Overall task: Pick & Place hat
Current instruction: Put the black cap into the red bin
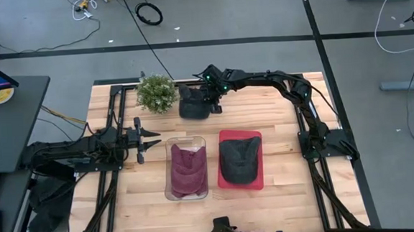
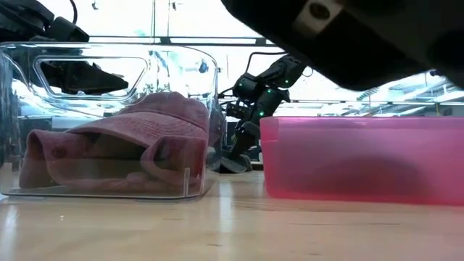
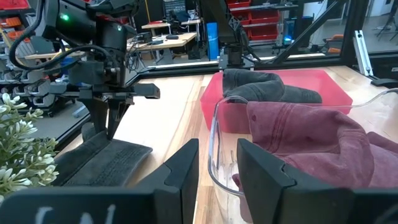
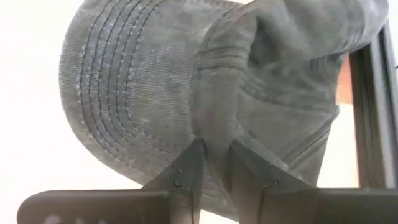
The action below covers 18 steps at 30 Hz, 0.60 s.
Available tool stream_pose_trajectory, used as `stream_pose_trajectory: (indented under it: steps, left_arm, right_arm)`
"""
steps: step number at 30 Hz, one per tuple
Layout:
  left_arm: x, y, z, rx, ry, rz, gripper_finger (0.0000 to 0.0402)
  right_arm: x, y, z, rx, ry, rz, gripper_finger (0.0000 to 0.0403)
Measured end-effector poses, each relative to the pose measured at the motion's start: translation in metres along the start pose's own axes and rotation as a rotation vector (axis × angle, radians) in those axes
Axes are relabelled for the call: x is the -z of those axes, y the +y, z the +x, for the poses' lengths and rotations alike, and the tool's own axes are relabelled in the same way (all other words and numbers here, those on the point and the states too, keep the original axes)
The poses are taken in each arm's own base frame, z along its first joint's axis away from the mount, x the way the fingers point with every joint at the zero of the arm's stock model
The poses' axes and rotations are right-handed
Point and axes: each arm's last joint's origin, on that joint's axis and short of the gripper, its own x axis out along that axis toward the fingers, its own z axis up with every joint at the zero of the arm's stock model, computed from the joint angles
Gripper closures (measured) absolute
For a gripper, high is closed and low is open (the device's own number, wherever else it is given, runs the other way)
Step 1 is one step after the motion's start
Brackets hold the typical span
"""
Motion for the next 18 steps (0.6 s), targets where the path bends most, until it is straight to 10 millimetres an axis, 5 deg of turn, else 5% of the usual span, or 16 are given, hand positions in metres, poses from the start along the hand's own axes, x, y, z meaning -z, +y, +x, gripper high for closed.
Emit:
stream_pose_trajectory:
  steps: [18]
  left_arm:
    - [0.0001, 0.0000, 0.0000, 0.000, 0.001, 0.000, 0.0287]
  right_arm:
    - [-0.0022, -0.0003, -0.0026, -0.003, -0.019, 0.018, 0.0344]
